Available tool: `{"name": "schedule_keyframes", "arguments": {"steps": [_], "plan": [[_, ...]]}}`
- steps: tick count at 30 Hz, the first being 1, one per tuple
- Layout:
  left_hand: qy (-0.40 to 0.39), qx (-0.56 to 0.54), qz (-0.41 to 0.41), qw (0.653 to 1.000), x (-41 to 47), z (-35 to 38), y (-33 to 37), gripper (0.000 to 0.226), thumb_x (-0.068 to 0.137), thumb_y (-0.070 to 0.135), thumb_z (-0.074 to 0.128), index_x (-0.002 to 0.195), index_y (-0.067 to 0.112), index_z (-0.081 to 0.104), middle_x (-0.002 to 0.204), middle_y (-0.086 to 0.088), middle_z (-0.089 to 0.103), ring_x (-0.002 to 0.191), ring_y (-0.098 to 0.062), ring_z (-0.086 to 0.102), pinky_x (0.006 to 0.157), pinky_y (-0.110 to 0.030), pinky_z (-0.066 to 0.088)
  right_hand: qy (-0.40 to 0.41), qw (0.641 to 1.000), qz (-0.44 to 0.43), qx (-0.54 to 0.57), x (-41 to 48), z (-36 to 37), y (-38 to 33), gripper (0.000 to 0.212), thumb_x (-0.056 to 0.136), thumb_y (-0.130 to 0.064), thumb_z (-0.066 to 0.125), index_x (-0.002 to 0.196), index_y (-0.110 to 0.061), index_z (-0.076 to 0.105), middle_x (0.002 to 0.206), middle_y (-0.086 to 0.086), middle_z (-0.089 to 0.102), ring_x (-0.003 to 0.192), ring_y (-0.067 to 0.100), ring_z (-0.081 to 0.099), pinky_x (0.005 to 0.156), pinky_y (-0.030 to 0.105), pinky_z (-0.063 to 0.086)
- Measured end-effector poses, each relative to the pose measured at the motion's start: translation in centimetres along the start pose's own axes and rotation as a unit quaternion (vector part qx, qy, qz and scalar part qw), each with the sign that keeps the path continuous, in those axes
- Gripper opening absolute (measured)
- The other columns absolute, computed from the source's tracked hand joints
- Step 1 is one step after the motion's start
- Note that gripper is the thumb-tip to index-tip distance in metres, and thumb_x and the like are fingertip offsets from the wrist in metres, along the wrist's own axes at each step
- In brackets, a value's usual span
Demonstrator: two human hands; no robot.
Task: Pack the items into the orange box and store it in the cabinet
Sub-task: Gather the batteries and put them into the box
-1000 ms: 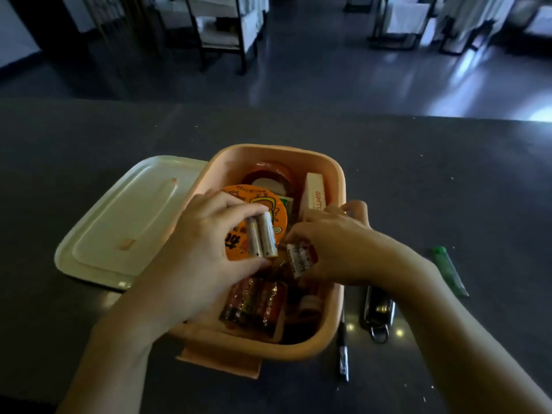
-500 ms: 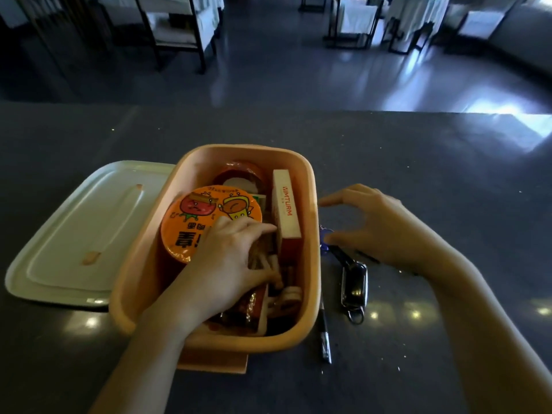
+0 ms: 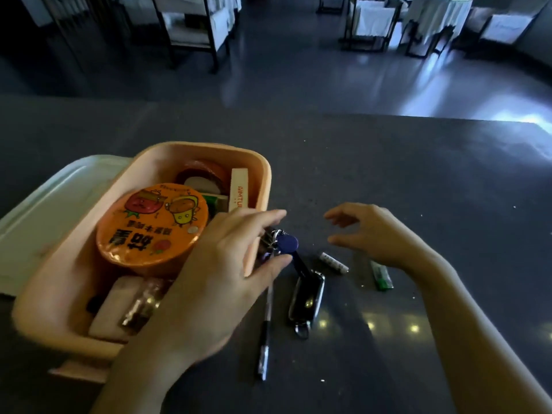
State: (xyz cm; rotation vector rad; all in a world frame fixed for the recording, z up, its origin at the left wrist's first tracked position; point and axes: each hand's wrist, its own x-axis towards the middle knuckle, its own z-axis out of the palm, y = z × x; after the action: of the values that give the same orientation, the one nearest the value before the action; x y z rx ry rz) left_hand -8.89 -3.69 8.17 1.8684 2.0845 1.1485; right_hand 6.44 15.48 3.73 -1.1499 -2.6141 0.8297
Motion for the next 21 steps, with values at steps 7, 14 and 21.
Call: {"name": "schedule_keyframes", "arguments": {"steps": [7,14,21], "plan": [[0.025,0.003,-0.076,0.997,-0.1,6.7,3.0,0.047,0.077,0.037,0.062,0.122,0.025,0.054,0.111,0.016,0.055,0.107,0.006,0.048,0.092,-0.008,0.036,-0.153,0.985,-0.070,-0.026,0.6,0.0,4.9,0.044,0.074,-0.040,0.072,0.116,-0.033,0.058,0.114,-0.007,0.060,0.102,0.009,0.057,0.097,0.042,0.041],[-0.019,0.063,-0.235,0.970,-4.8,11.3,1.5,0.058,0.076,0.044,0.061,0.129,0.027,0.045,0.129,0.012,0.046,0.120,-0.001,0.041,0.093,-0.005,0.029,-0.195,0.970,-0.144,-0.022,1.1,1.9,4.8,0.046,0.080,-0.044,0.065,0.122,-0.030,0.052,0.122,-0.003,0.052,0.111,0.015,0.050,0.099,0.043,0.039],[-0.077,0.002,-0.310,0.948,-5.6,14.0,1.6,0.076,0.072,0.068,0.045,0.138,0.033,0.030,0.135,0.013,0.040,0.119,0.003,0.037,0.095,-0.014,0.033,-0.220,0.961,-0.163,-0.038,2.4,2.4,4.8,0.054,0.079,-0.037,0.068,0.129,-0.028,0.048,0.125,-0.001,0.051,0.112,0.015,0.050,0.097,0.030,0.039]]}}
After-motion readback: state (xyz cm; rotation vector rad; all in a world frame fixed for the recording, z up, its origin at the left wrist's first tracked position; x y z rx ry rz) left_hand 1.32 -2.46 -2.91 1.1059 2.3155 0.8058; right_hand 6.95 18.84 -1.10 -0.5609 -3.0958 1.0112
